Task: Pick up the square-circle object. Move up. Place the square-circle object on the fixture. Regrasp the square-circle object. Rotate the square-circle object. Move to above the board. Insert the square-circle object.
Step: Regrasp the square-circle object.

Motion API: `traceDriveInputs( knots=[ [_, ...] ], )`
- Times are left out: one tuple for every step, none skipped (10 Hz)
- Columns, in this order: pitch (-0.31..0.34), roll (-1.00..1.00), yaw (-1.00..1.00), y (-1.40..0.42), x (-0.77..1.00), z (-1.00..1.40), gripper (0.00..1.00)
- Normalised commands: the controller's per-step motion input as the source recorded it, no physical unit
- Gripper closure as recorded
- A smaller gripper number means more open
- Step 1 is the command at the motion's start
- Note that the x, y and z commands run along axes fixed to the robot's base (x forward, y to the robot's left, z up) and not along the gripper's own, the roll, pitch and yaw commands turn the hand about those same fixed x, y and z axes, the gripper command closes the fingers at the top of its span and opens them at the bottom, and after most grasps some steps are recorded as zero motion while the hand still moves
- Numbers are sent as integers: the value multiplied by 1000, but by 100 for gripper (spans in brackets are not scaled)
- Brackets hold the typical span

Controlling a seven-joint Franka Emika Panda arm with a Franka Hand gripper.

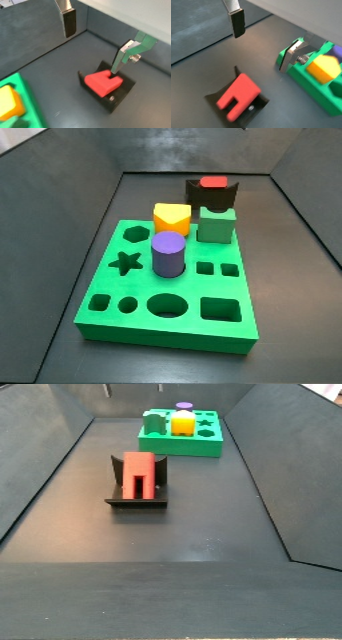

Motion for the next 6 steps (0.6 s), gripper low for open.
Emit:
traceDriveInputs(
  knots=[
    [5, 1000, 32, -19, -17, 4, 0],
    [7, 1000, 34, -20, -15, 6, 0],
    [11, 1000, 36, -18, -8, 10, 0],
    [19, 1000, 39, -23, 4, 7, 0],
    [23, 1000, 41, -24, 15, 4, 0],
    [32, 1000, 46, -22, 32, -9, 0]
  ],
)
